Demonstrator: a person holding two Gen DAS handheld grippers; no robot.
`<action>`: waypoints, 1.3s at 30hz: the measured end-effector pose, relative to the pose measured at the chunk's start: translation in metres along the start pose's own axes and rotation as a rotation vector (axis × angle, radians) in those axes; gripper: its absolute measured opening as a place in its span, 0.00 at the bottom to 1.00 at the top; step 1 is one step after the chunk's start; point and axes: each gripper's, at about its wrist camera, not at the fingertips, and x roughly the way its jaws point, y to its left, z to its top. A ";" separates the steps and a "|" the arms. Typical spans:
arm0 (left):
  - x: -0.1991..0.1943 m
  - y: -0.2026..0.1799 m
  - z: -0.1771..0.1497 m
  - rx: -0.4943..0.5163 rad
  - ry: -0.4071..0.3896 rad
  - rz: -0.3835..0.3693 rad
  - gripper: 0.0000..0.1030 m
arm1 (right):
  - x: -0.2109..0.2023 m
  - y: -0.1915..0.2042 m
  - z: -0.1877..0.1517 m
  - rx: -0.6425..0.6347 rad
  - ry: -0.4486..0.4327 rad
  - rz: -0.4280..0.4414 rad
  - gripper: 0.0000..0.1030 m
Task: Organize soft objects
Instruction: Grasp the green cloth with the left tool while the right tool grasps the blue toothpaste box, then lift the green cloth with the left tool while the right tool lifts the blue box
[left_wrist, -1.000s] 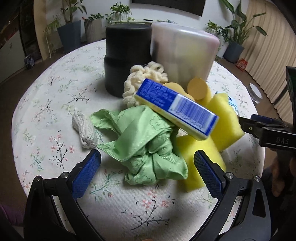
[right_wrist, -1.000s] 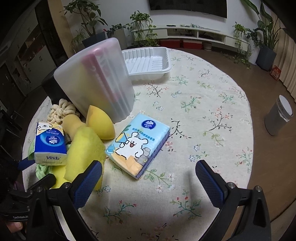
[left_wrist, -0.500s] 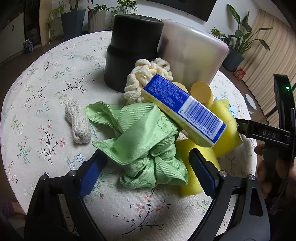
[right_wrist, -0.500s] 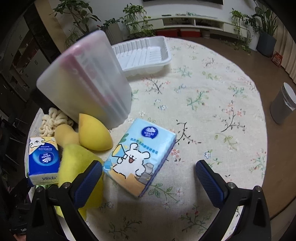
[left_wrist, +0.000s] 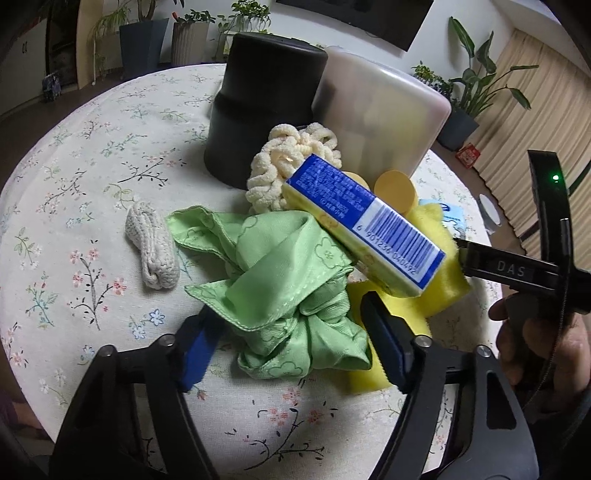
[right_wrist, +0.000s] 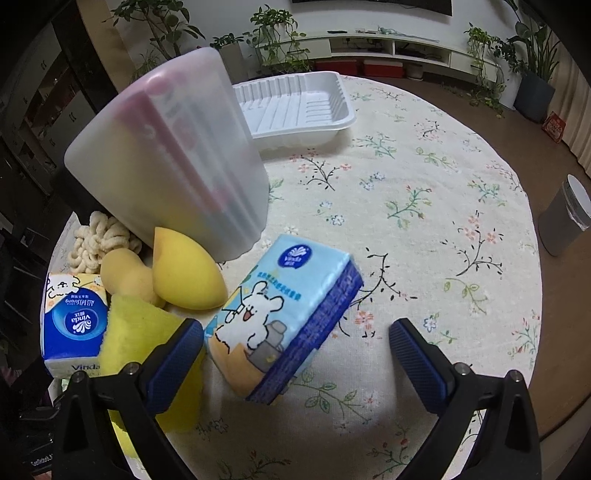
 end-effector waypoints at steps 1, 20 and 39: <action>-0.001 0.000 -0.001 -0.001 0.000 -0.007 0.64 | 0.001 -0.001 0.002 0.000 -0.002 0.002 0.99; -0.014 0.013 0.000 -0.068 -0.003 -0.070 0.47 | -0.007 -0.001 -0.004 -0.032 -0.074 0.107 0.36; -0.009 0.023 0.004 -0.092 0.001 -0.052 0.47 | -0.005 -0.016 0.002 0.064 -0.070 0.214 0.52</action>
